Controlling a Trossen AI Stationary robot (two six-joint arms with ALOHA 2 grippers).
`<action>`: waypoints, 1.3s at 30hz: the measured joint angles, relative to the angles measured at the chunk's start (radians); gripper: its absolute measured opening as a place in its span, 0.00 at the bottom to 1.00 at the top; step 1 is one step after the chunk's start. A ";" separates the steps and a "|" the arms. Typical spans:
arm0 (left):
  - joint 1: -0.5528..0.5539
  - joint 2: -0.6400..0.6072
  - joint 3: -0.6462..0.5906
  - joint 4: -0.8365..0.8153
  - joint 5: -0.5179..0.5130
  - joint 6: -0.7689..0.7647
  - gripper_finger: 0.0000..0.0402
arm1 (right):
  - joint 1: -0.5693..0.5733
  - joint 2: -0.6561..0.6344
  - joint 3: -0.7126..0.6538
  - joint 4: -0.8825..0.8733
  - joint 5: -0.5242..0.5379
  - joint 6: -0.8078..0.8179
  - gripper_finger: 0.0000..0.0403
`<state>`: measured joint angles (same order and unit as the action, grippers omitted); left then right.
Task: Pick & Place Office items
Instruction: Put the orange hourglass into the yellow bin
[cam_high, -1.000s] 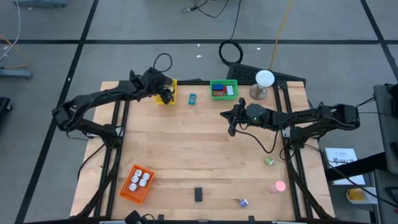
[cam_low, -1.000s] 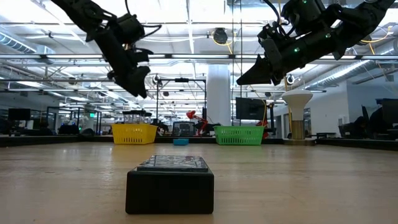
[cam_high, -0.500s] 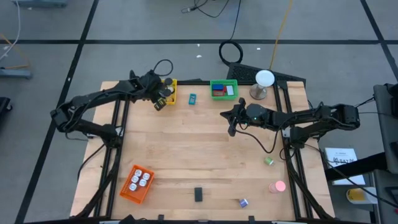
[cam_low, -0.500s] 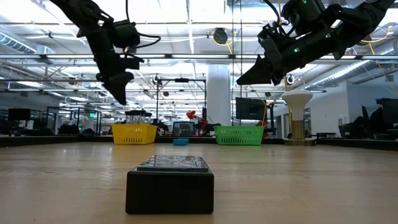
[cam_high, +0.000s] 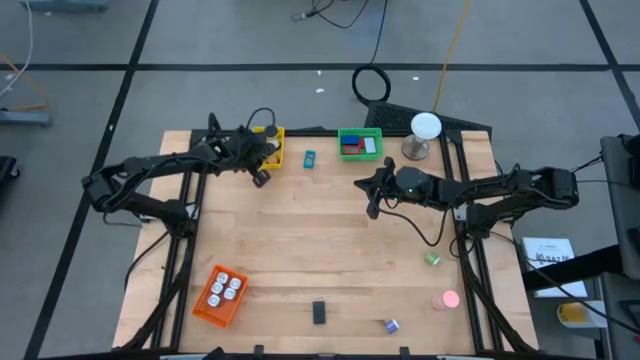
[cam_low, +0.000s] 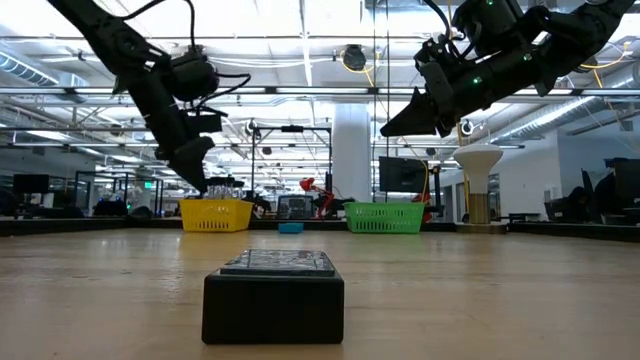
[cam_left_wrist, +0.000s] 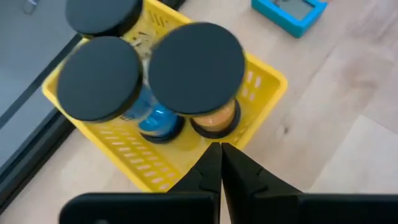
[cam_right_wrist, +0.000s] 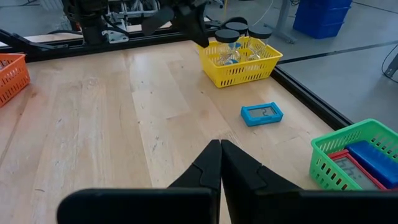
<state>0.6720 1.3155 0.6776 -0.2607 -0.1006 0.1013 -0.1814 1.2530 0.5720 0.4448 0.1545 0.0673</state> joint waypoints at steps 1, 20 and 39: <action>0.000 0.000 -0.002 0.019 -0.001 -0.004 0.01 | 0.000 0.000 0.000 0.001 0.000 0.000 0.00; -0.007 0.006 -0.018 0.037 -0.094 -0.055 0.02 | 0.000 0.000 0.000 0.007 -0.002 0.000 0.00; -0.014 0.006 -0.059 0.210 -0.038 -0.103 0.02 | 0.000 0.000 0.000 0.007 -0.002 0.000 0.00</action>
<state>0.6582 1.3220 0.6182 -0.0504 -0.1383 -0.0013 -0.1814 1.2530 0.5720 0.4519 0.1524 0.0673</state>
